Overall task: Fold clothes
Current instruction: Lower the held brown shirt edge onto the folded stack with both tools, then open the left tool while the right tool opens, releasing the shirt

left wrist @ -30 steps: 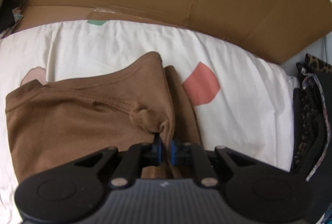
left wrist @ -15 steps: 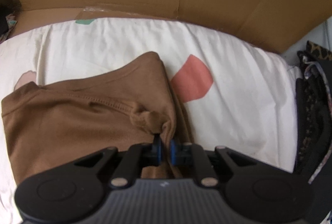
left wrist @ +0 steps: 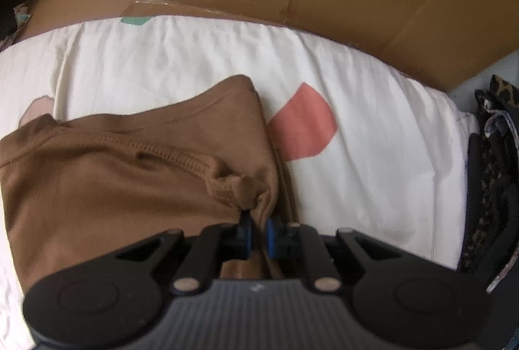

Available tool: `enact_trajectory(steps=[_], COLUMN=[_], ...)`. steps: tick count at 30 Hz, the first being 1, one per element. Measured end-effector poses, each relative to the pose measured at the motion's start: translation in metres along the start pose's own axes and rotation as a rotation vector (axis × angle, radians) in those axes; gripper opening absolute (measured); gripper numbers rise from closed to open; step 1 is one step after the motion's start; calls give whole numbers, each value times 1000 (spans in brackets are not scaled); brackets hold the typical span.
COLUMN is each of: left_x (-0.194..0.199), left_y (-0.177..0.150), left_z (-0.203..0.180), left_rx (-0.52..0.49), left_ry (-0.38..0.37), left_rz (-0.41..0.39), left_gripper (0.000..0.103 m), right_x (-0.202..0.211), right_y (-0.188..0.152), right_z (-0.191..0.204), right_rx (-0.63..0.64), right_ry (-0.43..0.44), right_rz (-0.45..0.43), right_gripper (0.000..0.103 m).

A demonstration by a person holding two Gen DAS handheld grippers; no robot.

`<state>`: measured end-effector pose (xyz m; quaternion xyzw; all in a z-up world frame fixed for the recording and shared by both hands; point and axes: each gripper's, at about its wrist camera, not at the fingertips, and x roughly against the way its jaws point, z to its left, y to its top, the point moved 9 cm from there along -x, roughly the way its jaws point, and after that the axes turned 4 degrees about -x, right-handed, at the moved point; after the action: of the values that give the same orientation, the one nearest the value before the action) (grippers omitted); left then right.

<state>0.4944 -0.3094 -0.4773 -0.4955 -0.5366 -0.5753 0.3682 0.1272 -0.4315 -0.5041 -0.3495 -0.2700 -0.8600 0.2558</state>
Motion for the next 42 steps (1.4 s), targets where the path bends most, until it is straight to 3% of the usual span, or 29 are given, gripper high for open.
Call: enact_trajectory(steps=[7,12,14,16,19,21,23,28,35,42], left_x=[-4,-4,-4,-3,-1,1,8,37,45,30], left_y=[-1,1,0,0,2,3,5,10,-12,-51], left_z=[-3,-4,-5,-5,-3,-1,-3,-1,21,1], left_rx=[-20,-9,-7,-1,18,33,30,-58,-134,-285], left_ry=[15,14,14,14,-3,-21,-84,-124,-157,-192], left_rz=[-2,-6,-8,-7,-4,-3,-20,-92,-43,7], left_gripper=[10,10,10,10,10,14,27,40,34,32], right_x=[3,12,10,8,7,8,5,3,5,10], right_y=[-2,6,7,9,9,8,7,4,5,3], right_z=[-9,-14,-14,-14,-14,-15,-18,-21,-20,-17], right_rx=[-39,-79,-90,-101,-97,-93,-97,-107,-114,-100], right_ry=[-2,-18,-22,-27,-39,-47,-53,-59,-57,-72], right_rz=[9,-37,-38,-37,-39,-40,-36,-40,-38,-41], right_gripper=[3,14,13,3,1,1,1,1,1,1])
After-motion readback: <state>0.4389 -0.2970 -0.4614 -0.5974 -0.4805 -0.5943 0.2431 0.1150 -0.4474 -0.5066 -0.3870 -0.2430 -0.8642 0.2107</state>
